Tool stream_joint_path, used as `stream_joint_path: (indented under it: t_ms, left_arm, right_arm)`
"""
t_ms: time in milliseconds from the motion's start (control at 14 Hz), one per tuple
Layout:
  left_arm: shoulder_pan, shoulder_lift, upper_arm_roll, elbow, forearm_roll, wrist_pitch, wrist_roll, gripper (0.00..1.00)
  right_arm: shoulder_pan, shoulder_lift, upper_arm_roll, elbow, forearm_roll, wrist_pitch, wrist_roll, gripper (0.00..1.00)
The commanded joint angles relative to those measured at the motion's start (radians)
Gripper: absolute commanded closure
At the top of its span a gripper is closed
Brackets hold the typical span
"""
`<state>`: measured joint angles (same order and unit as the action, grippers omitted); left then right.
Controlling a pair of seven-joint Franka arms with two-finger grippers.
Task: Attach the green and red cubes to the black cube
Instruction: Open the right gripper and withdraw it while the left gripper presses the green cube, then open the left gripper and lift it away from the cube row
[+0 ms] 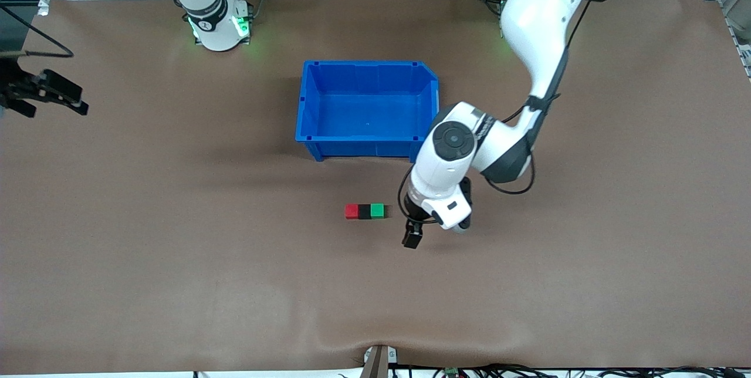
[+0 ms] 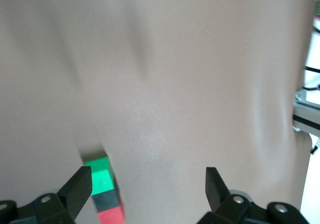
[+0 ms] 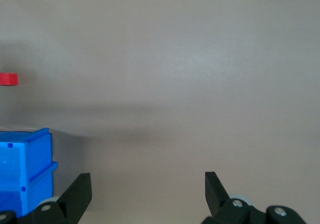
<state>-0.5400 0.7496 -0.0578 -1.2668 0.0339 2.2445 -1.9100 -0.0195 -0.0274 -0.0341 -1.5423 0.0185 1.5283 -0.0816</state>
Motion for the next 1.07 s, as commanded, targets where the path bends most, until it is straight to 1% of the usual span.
stream_joint_path:
  t_ms: [0, 143, 214, 429, 500, 643, 786, 857, 929, 1000]
  left_arm:
    - [0.046, -0.096, -0.004, -0.074, 0.018, -0.057, 0.142, 0.0]
    - [0.102, -0.157, -0.007, -0.086, 0.018, -0.075, 0.244, 0.0]
    - [0.129, -0.199, -0.01, -0.098, 0.018, -0.113, 0.311, 0.0]
    - [0.228, -0.344, -0.017, -0.172, 0.0, -0.209, 0.567, 0.0]
    - [0.25, -0.39, -0.023, -0.193, -0.008, -0.227, 0.619, 0.0]
    - [0.273, -0.502, -0.024, -0.267, -0.023, -0.275, 0.73, 0.0]
    - [0.297, -0.634, -0.024, -0.391, -0.023, -0.286, 0.866, 0.0]
    - [0.311, -0.688, -0.022, -0.432, -0.023, -0.316, 0.967, 0.0]
    - [0.334, -0.71, -0.022, -0.431, -0.023, -0.421, 1.085, 0.0]
    - [0.363, -0.731, -0.023, -0.431, -0.022, -0.462, 1.159, 0.0]
  right_arm:
    - [-0.033, 0.046, 0.023, 0.102, 0.006, -0.081, -0.01, 0.0]
    - [-0.033, 0.046, 0.023, 0.102, 0.009, -0.135, -0.007, 0.0]
    - [-0.034, 0.046, 0.023, 0.102, 0.011, -0.149, -0.009, 0.0]
    - [-0.033, 0.046, 0.023, 0.102, 0.009, -0.148, -0.009, 0.0]
    - [-0.033, 0.046, 0.023, 0.103, 0.009, -0.145, -0.009, 0.0]
    - [-0.036, 0.046, 0.023, 0.103, 0.011, -0.14, -0.009, 0.0]
    - [-0.036, 0.046, 0.023, 0.102, 0.011, -0.142, -0.009, 0.0]
    - [-0.036, 0.046, 0.023, 0.103, 0.011, -0.14, -0.009, 0.0]
    - [-0.036, 0.046, 0.023, 0.102, 0.012, -0.143, -0.007, 0.0]
    - [-0.034, 0.046, 0.023, 0.102, 0.012, -0.145, -0.006, 0.0]
